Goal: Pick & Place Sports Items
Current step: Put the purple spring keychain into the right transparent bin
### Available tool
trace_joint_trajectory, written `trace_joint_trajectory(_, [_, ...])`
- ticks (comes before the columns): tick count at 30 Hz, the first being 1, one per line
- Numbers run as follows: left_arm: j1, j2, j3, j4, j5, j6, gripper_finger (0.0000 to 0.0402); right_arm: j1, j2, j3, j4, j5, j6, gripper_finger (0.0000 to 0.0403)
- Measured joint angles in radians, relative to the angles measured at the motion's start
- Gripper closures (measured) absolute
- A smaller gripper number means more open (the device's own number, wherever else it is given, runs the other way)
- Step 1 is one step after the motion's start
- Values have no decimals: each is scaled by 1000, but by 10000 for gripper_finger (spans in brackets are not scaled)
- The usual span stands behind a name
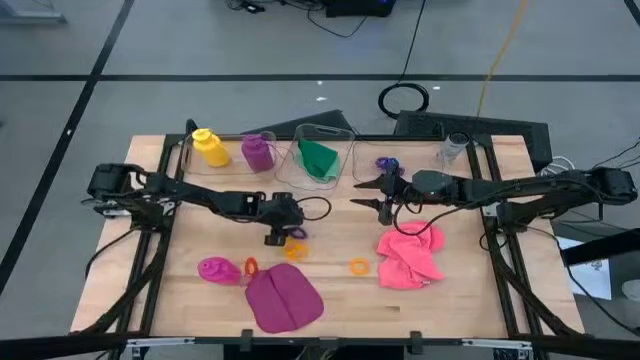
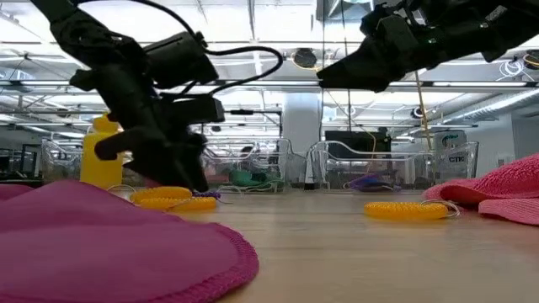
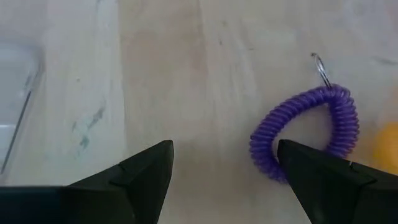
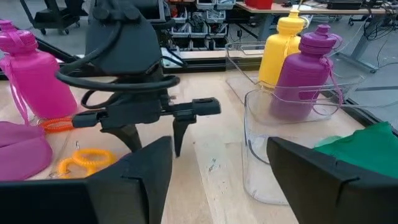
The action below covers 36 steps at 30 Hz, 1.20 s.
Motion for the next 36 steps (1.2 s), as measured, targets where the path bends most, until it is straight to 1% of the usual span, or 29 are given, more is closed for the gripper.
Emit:
trace_joint_trajectory(9, [4,0,0,-16,-3,-1,158,0,0,0,0,0,0,211])
trace_joint_trajectory(12, [4,0,0,-31,-1,-5,168,0,0,0,0,0,0,211])
trace_joint_trajectory(14, [3,-1,0,-41,4,-5,187,0,0,0,0,0,0,211])
trace_joint_trajectory(22, [3,-1,0,-57,16,-5,287,0,0,0,0,0,0,211])
trace_joint_trajectory(28, [8,-1,0,-60,58,0,345,0,0,0,0,0,0,211])
trace_joint_trajectory(32, [21,-1,0,-59,61,13,386,0,0,0,0,0,0,211])
trace_joint_trajectory(33, [25,-1,0,-59,62,20,394,0,0,0,0,0,0,211])
trace_joint_trajectory(36, [30,-1,0,-59,66,46,392,0,0,0,0,0,0,211])
